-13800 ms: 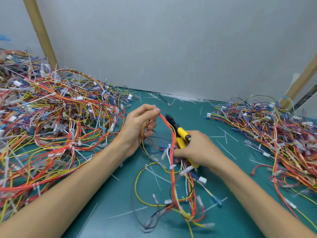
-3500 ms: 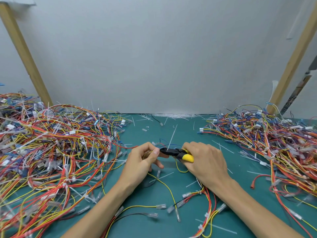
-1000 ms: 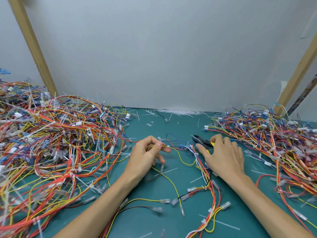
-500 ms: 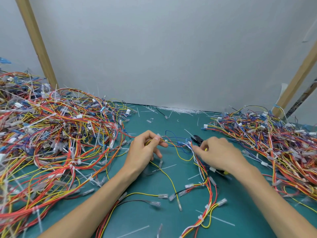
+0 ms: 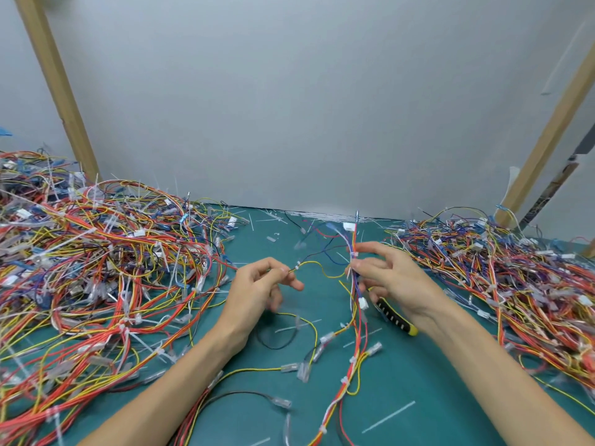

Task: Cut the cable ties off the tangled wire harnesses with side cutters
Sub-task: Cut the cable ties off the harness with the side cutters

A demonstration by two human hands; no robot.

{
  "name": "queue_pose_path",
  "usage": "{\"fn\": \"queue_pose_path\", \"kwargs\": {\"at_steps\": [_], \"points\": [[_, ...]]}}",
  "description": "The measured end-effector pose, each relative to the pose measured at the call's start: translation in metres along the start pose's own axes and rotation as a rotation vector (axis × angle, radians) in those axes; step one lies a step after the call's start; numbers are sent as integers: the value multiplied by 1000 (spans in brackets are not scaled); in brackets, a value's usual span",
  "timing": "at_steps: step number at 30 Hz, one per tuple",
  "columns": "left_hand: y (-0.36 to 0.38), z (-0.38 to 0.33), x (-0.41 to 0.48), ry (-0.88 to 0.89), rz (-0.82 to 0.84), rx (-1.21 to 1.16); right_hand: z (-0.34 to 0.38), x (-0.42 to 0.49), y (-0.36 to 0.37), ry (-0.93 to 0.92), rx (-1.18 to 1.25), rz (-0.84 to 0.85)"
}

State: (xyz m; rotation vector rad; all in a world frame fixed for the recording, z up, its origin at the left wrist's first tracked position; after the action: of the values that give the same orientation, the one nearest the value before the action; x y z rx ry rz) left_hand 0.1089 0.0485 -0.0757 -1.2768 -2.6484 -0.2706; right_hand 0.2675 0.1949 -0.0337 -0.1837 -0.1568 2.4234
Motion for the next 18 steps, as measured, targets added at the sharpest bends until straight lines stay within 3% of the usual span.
{"fn": "queue_pose_path", "kwargs": {"at_steps": [11, 18], "points": [[0, 3, -1, 101, 62, 52, 11, -5, 4, -97, 146, -50], [-1, 2, 0, 33, 196, 21, 14, -5, 3, -3, 312, 28]]}}
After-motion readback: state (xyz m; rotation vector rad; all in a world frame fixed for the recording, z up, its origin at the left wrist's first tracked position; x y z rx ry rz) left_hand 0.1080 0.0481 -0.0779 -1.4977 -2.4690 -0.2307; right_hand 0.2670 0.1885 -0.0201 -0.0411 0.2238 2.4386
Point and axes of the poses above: each hand's wrist, its own x-axis towards the middle knuckle, its own y-axis out of the palm, z = x × y, the point moved 2 cm from there along x, towards the middle knuckle, and after that the axes turned 5 degrees about y, right-handed, at the moved point
